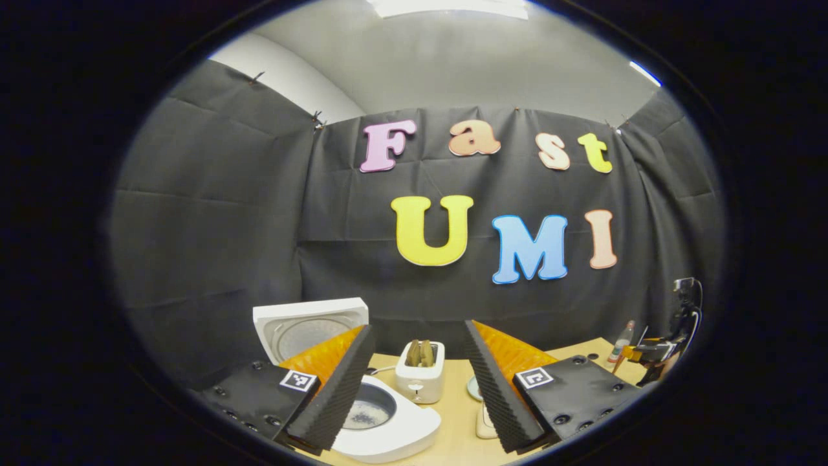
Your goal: Close the left gripper, press the button to open the rice cooker; take a wooden spoon from the chopstick holder with the right hand, scoop a spoonful of rice and pour it into the rice cooker, then put the wooden spoon back into the chopstick holder.
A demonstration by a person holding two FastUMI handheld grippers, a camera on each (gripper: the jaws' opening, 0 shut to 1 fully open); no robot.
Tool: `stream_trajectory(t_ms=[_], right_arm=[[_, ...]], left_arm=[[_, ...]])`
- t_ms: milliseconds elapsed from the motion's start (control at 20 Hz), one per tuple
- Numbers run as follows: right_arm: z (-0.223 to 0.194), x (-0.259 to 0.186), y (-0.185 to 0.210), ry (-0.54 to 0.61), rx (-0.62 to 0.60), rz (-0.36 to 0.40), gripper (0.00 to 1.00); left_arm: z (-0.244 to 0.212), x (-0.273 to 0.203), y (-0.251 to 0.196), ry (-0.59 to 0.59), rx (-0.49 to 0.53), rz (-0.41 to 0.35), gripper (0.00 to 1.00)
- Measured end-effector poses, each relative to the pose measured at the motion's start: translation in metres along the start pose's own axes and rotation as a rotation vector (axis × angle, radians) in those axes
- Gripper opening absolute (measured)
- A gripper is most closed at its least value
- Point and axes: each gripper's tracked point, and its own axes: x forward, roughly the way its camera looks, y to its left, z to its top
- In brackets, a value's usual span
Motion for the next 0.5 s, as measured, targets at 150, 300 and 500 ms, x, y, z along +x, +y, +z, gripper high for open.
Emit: stream_trajectory(t_ms=[150,300,500], right_arm=[[0.013,-0.019,0.006,-0.026,-0.004,0.014,0.98],[0.015,-0.032,0.011,-0.03,-0.002,0.029,0.98],[0.001,-0.039,0.01,-0.009,-0.005,0.03,0.98]], left_arm=[[0.007,0.015,0.02,-0.003,0.018,0.006,0.98],[0.023,0.036,0.041,-0.014,0.029,0.013,0.96],[0.033,0.073,0.073,-0.001,0.015,0.027,0.94]])
